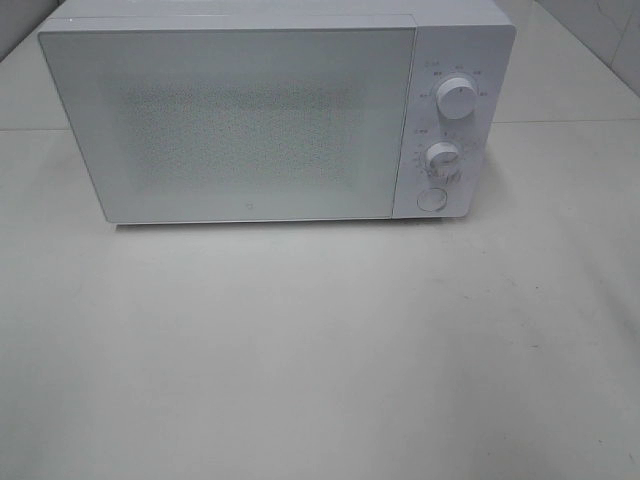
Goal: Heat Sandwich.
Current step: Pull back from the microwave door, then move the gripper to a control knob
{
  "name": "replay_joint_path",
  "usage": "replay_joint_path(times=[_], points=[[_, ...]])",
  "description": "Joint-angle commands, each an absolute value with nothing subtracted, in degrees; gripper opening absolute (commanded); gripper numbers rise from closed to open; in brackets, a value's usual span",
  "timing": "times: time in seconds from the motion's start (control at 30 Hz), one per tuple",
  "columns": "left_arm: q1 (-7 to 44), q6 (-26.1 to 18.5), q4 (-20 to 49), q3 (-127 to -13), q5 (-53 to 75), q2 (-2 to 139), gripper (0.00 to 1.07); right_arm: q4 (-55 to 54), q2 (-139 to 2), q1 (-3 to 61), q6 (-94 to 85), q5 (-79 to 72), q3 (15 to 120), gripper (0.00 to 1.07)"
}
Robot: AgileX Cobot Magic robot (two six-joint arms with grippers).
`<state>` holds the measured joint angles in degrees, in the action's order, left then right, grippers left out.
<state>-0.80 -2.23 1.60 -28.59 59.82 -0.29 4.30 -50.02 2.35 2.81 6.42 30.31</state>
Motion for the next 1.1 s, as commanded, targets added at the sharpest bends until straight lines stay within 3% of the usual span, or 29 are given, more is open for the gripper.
replay_joint_path(times=[0.03, 0.4, 0.57, 0.9, 1.1], points=[[-0.8, -2.23, 1.89, -28.42, 59.36, -1.78, 1.0, 4.18, -52.14, 1.95, 2.75, -3.15, 27.44, 0.76], [-0.8, -2.23, 1.89, -28.42, 59.36, -1.78, 1.0, 1.72, -60.33, 2.12, 1.6, -23.43, 20.74, 0.76], [-0.8, -2.23, 1.89, -28.42, 59.36, -1.78, 1.0, -6.7, -63.14, 2.46, -1.89, -32.66, 17.13, 0.76], [-0.8, -2.23, 1.89, -28.42, 59.36, -1.78, 1.0, -26.87, -64.06, 17.13, -18.96, -44.35, 12.26, 0.76], [-0.8, -2.23, 1.89, -28.42, 59.36, -1.78, 1.0, -32.95, -64.06, 23.55, -20.63, -49.16, 10.66, 0.76]])
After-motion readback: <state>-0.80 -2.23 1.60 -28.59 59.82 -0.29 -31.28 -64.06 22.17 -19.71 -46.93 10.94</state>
